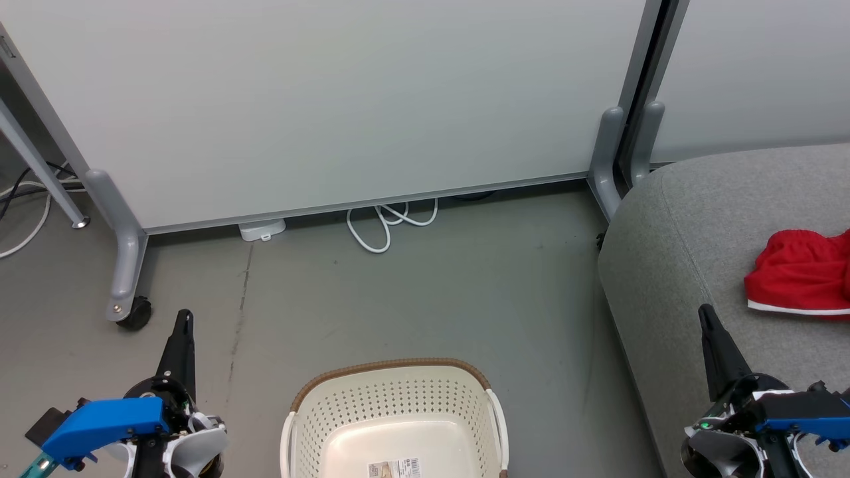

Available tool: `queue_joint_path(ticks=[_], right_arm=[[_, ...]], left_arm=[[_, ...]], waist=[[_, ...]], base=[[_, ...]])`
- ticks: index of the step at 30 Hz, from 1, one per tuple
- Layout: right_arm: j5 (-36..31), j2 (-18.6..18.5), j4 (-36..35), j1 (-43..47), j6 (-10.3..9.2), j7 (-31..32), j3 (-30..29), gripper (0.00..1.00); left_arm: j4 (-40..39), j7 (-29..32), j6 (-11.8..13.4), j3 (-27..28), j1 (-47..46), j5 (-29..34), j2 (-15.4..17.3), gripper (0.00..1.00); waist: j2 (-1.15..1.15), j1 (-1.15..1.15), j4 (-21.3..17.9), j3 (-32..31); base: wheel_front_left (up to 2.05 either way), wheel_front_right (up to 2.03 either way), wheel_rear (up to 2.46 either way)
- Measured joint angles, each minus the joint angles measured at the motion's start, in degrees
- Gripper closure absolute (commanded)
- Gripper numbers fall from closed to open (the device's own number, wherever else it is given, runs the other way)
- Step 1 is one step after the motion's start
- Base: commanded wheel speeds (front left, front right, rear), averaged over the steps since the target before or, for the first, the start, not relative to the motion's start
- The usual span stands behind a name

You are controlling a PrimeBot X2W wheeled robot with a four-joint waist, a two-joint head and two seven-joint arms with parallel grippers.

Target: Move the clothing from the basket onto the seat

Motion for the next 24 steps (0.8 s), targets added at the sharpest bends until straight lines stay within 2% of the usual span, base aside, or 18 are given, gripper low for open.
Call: queue_joint_path(ticks=[24], right_arm=[[0.0, 0.0, 0.0, 0.0, 0.00, 0.0, 0.0, 1.00]], left_arm=[[0.0, 0.0, 0.0, 0.0, 0.0, 0.0, 0.0, 1.00]], waist=[[0.00, 0.00, 0.0, 0.0]], base=[[0.00, 0.00, 0.00]])
